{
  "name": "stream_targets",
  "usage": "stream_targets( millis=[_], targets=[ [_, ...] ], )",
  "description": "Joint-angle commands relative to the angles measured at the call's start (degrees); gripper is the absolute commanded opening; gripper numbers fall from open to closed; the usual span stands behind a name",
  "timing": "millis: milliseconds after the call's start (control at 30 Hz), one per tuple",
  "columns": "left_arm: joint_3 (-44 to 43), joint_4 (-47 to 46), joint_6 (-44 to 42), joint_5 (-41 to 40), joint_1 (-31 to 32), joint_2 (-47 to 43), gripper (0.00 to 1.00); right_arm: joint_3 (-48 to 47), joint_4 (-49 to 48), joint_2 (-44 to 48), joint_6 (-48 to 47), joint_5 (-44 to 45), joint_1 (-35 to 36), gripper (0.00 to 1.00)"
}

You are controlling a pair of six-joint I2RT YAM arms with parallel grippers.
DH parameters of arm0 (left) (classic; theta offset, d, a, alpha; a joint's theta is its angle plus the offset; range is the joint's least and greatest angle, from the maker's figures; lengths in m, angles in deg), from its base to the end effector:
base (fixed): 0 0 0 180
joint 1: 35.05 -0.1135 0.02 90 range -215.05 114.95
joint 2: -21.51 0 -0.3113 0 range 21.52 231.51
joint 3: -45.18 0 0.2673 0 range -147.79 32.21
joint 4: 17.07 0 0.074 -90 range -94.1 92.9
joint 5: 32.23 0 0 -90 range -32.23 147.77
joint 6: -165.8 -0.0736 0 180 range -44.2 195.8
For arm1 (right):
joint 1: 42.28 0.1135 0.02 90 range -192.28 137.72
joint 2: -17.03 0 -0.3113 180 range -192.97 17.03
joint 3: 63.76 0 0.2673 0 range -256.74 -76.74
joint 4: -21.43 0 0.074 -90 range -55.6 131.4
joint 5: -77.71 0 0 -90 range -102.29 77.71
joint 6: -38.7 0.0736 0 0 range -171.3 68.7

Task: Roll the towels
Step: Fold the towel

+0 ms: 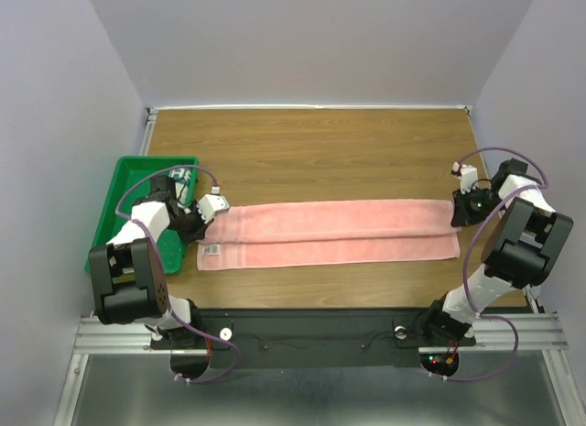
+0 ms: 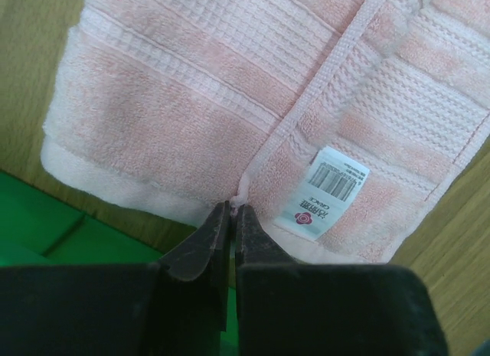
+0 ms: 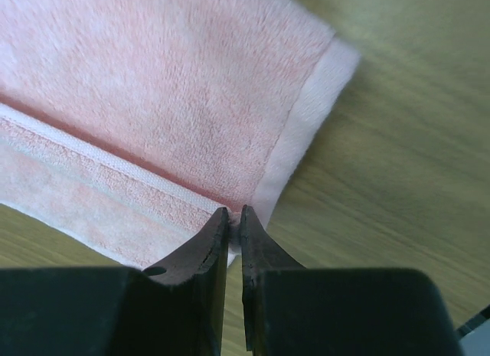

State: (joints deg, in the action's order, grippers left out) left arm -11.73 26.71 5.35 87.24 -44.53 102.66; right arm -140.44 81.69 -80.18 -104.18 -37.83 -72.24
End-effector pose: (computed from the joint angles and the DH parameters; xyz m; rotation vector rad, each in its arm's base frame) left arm 0.2698 0.0083 0.1833 1.3882 2.1047 -0.1935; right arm 0.3034 -0.1382 0.1900 -0.5871 2.6470 0.3163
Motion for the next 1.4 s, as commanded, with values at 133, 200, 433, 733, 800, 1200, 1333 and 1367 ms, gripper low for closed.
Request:
stream_targets(
  millis=[133,200,433,733,800,1200,1333,1367],
  targets=[
    [-8.6,9.17,-2.22,-0.21,-0.81,-5.37,0.0,-7.66,0.95,4.57,-0.11,0.32,-1.68,0.01],
    [-9.58,13.11,-3.8,-0.03,-0.81,-7.57,0.0,-8.63,2.45,5.1,-1.69,-0.03,-2.21,0.01],
    [-4.16,20.26,-9.95,-4.23,-0.81,-11.62,0.0,-2.32,4.04,8.35,-8.89,2.86,-3.18,0.01],
    [6.76,9.98,-8.21,-9.17,0.33,-10.75,0.0,0.25,0.36,1.77,-7.15,2.25,-3.18,0.01],
    [7.82,8.31,-7.16,-9.26,0.77,-9.78,0.0,-0.28,0.0,0.71,-6.27,1.99,-3.09,0.01],
    [4.23,9.78,-6.01,-7.77,0.95,-8.99,0.0,-1.68,0.26,1.15,-4.87,1.55,-3.18,0.01],
    [-1.22,14.71,-6.27,-6.45,0.78,-10.47,0.0,-6.07,1.75,2.02,-3.81,1.02,-3.53,0.01],
    [-3.49,16.72,-6.45,-5.92,0.86,-11.61,0.0,-7.74,2.1,2.81,-3.81,0.41,-4.05,0.01]
  ],
)
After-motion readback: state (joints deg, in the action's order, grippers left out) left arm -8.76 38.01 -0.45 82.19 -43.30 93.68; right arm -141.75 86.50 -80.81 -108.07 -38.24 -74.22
